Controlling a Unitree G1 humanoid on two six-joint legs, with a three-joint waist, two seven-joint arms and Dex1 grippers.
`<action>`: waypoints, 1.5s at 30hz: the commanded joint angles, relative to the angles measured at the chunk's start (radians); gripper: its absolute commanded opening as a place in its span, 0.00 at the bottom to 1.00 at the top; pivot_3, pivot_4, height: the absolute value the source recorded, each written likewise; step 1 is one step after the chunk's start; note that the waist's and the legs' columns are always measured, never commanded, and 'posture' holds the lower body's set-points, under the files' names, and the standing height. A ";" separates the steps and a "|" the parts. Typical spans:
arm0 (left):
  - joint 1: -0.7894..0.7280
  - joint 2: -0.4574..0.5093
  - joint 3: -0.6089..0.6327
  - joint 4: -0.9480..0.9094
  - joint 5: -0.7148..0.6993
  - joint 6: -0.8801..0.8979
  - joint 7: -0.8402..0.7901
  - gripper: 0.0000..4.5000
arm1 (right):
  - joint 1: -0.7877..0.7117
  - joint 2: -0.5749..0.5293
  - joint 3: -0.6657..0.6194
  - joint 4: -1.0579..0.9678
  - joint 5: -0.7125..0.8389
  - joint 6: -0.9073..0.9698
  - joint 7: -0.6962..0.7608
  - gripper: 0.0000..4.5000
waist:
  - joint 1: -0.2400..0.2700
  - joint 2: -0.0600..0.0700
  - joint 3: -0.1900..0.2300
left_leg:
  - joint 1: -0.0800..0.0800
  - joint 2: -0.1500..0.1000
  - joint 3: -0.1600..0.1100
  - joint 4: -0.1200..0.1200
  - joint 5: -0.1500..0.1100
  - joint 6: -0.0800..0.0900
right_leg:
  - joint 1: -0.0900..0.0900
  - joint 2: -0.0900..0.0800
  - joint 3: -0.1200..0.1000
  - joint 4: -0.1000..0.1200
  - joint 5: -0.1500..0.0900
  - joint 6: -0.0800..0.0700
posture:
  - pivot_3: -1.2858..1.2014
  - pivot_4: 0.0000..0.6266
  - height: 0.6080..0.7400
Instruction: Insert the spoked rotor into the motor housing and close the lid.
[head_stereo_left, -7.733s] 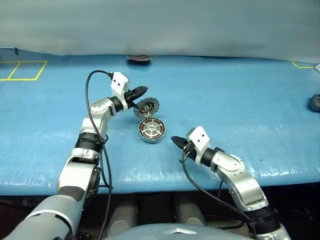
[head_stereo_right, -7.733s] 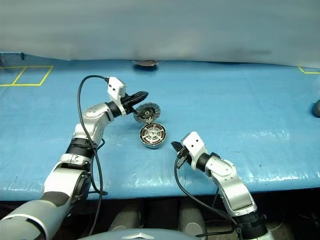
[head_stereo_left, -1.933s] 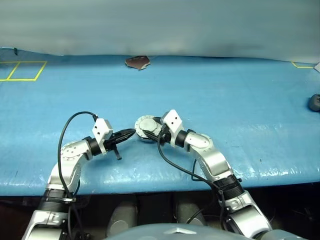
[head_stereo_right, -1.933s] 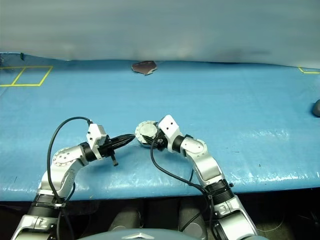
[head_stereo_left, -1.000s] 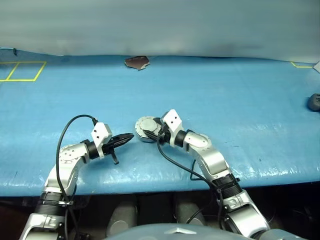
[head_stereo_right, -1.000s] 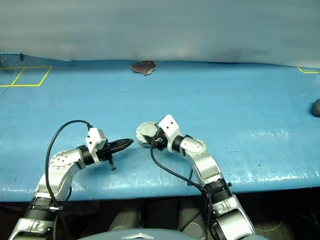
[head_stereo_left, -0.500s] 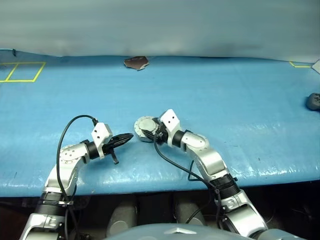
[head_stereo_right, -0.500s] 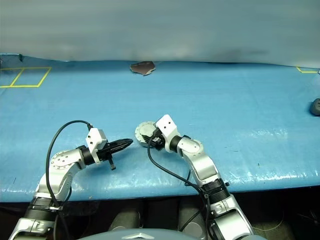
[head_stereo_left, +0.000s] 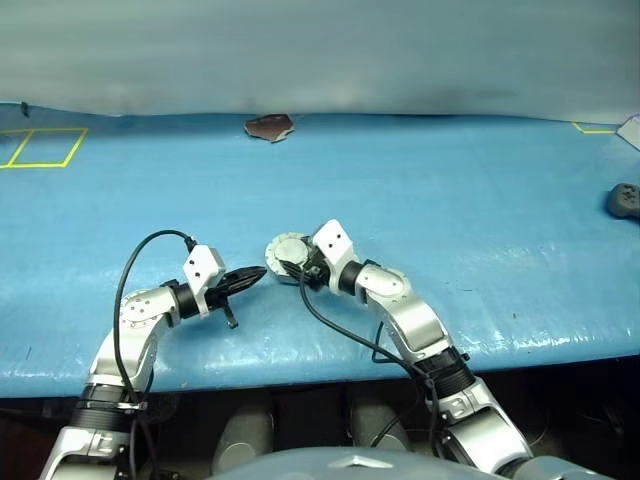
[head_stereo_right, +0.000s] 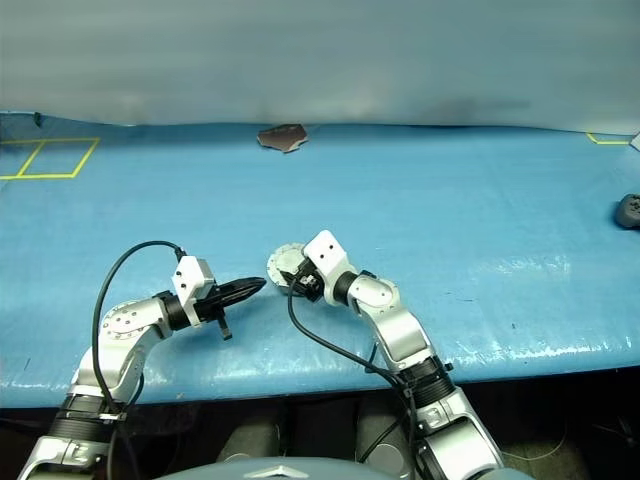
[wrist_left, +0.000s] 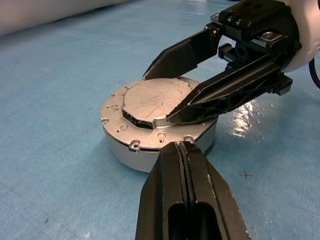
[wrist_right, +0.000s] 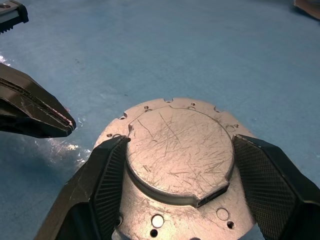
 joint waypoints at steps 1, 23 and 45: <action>-0.001 0.000 0.004 -0.004 0.000 -0.016 0.004 0.00 | 0.012 -0.006 0.012 0.040 -0.023 0.030 -0.010 0.72 | 0.001 0.000 0.000 | 0.000 0.000 0.000 0.000 0.000 0.000 | 0.000 0.000 0.000 0.000 0.000 0.000 | 0.52 0.24 1.00; -0.117 -0.082 0.064 -0.010 -0.086 0.302 0.195 0.00 | 0.028 -0.022 0.014 0.028 -0.014 0.068 -0.003 0.72 | -0.002 -0.001 -0.001 | 0.004 0.000 -0.001 -0.003 0.000 0.000 | 0.004 0.000 -0.001 -0.001 0.000 0.000 | 0.52 0.24 1.00; -0.241 -0.104 0.009 0.107 -0.123 0.544 0.191 0.00 | 0.036 -0.011 0.013 0.028 -0.016 0.048 -0.033 0.72 | 0.003 -0.002 -0.002 | 0.004 0.000 -0.001 -0.003 0.000 0.000 | 0.005 0.000 -0.001 -0.001 -0.002 -0.002 | 0.52 0.24 1.00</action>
